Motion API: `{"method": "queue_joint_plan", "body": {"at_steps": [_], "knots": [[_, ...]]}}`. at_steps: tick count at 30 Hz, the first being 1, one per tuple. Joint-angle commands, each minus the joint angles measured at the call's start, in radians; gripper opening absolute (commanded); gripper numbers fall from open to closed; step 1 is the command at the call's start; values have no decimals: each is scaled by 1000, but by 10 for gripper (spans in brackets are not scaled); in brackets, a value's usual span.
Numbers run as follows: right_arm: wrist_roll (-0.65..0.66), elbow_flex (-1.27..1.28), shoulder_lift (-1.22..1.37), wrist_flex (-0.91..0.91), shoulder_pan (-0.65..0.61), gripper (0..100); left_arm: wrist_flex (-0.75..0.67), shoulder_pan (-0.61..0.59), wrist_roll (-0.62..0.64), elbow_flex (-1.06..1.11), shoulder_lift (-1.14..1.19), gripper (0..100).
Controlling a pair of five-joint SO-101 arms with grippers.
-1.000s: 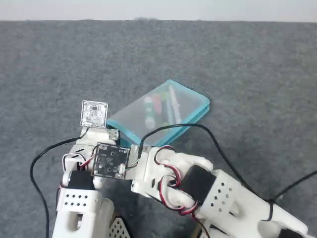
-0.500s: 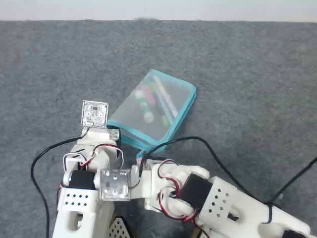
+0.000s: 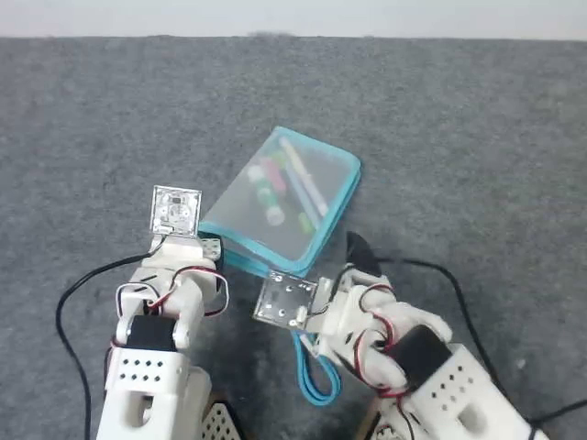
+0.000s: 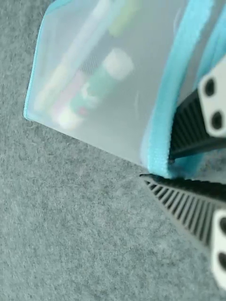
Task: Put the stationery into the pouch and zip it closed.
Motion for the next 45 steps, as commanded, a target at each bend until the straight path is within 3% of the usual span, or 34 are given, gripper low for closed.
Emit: {"method": "queue_joint_plan", "body": {"at_steps": [1,11,23,27,36,41,45], "knots": [[35,101,-24,-173,38,457,-9,-5,9,-84,6,10],[14,124,19,-341,36,456,-11,-5,9,-81,6,11],[17,-95,463,-532,39,450,-11,-8,9,-79,5,11],[29,-189,559,-539,38,348,-11,-5,9,-77,5,11],[78,-213,619,-539,31,3,-11,-2,9,-74,5,11],[60,-216,631,-535,42,3,-11,3,9,-74,5,11],[-115,-255,656,-535,156,6,-6,60,9,-74,2,12]]}}
